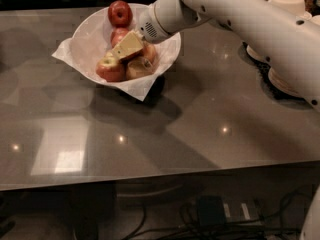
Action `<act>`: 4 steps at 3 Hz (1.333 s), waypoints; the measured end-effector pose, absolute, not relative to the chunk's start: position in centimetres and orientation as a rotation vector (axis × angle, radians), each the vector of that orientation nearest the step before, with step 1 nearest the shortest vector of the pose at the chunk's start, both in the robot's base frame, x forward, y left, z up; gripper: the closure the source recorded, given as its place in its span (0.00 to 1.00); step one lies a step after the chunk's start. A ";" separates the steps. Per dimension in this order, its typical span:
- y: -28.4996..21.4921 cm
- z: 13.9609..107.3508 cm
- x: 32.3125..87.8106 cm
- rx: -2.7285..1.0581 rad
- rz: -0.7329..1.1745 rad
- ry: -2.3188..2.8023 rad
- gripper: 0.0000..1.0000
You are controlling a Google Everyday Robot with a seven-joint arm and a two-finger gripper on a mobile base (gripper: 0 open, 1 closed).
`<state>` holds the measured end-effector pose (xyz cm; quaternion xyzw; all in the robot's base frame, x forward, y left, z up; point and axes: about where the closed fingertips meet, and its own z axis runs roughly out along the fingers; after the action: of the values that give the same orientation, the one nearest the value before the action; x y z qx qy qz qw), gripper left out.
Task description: Pick apple from white bowl
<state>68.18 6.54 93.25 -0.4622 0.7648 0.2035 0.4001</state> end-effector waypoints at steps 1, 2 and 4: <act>7.0 93.0 68.3 -1.168 0.527 1.931 0.32; 7.3 92.8 68.4 -1.167 0.538 1.928 0.36; 7.6 92.6 68.4 -1.171 0.545 1.920 0.78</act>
Offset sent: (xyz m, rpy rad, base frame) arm 0.0061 0.0107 -0.0082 0.0340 0.0074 0.0081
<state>68.37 7.63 92.59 -0.4634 0.7596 0.2155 0.4023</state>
